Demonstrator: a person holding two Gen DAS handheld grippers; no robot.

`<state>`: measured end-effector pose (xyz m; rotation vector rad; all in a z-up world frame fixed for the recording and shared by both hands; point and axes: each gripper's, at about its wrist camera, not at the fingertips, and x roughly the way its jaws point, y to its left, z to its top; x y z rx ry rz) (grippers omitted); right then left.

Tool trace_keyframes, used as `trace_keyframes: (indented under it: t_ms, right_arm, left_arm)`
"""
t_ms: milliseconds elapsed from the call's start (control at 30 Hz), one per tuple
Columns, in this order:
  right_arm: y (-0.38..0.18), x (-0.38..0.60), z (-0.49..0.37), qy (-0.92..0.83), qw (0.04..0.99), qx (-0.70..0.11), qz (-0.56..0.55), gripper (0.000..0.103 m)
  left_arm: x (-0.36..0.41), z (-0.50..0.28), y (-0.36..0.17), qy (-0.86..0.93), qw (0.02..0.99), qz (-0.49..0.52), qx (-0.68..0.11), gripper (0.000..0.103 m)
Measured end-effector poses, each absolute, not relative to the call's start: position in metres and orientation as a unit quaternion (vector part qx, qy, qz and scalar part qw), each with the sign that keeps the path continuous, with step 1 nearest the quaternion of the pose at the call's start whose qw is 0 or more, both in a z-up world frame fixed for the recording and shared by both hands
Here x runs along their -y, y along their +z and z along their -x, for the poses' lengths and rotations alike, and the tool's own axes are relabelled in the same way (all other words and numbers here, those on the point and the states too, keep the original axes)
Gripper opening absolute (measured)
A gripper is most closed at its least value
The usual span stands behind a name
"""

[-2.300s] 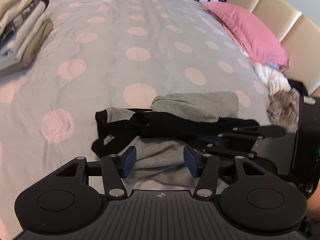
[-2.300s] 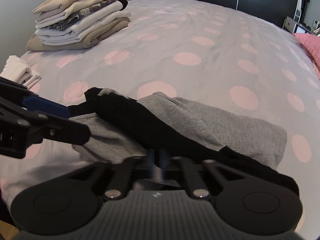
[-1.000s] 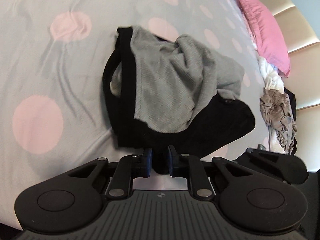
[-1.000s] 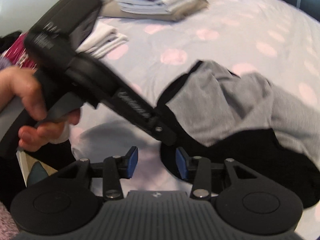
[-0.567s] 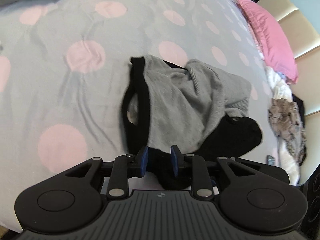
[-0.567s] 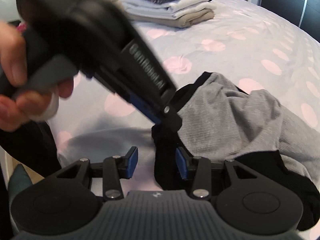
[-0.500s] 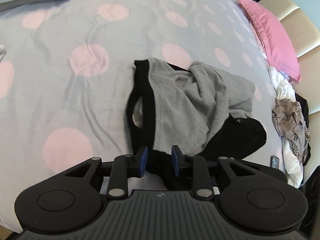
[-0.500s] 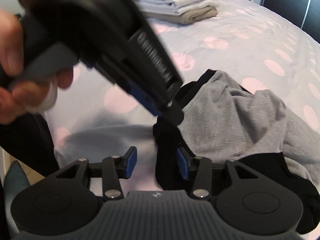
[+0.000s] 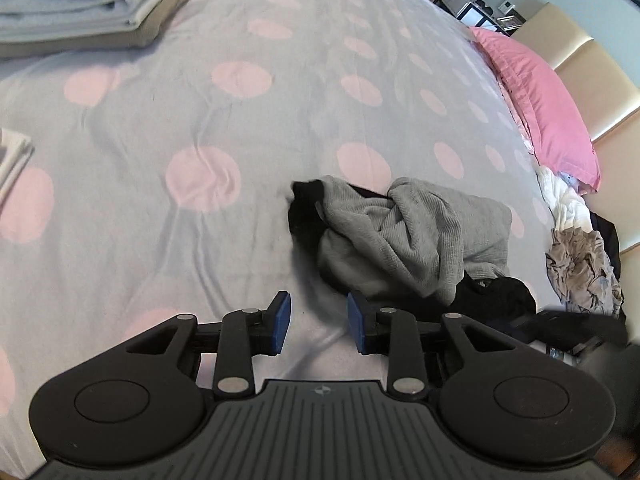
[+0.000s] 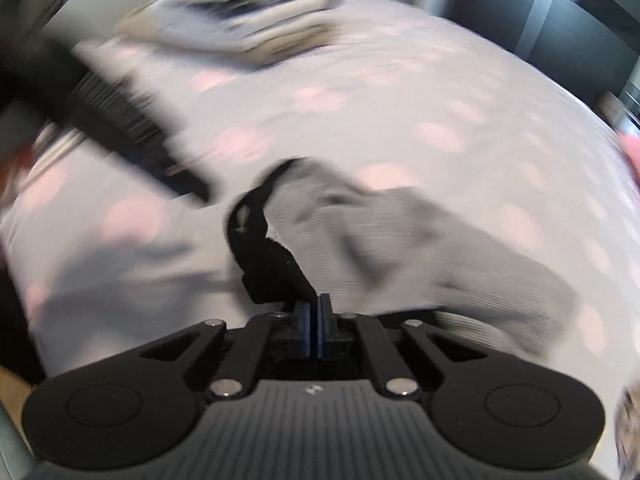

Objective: Fold clothes

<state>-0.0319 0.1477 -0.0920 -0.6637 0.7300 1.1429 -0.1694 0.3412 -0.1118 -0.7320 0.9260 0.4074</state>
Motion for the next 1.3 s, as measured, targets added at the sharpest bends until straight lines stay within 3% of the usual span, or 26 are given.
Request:
trace_keyframes:
  t_ms: [300,467,867,1067,1100,1233,1300]
  right_arm:
    - [-0.052,-0.087,-0.049,0.414,0.791,-0.361,0.269,0.004]
    - [-0.059,-0.056,-0.095,0.371,0.793,-0.372,0.308,0.004]
    - [-0.087,-0.018,-0.143,0.339,0.793,-0.44,0.25,0.004]
    - [-0.086,-0.016,-0.147,0.352,0.789,-0.445,0.234,0.004]
    - [-0.085,-0.016,-0.148,0.353,0.79,-0.445,0.232,0.004]
    - [-0.083,-0.016,-0.152,0.355,0.792,-0.444,0.223,0.004]
    - [-0.081,-0.017,-0.153,0.355,0.794,-0.442,0.221,0.004]
  left_arm:
    - [-0.312,0.143,-0.102,0.147,0.845,0.229,-0.461,0.028]
    - [-0.294,0.118,-0.087,0.108,0.871,0.131,-0.461,0.042]
    - [-0.228,0.037,-0.096,-0.03,0.868,-0.182,-0.462,0.042]
    - [-0.204,0.017,-0.115,-0.084,0.848,-0.26,-0.455,0.042]
    - [-0.201,0.015,-0.117,-0.09,0.847,-0.259,-0.456,0.042]
    - [-0.192,0.012,-0.118,-0.104,0.85,-0.241,-0.457,0.012]
    - [-0.198,0.013,-0.109,-0.091,0.864,-0.202,-0.452,0.005]
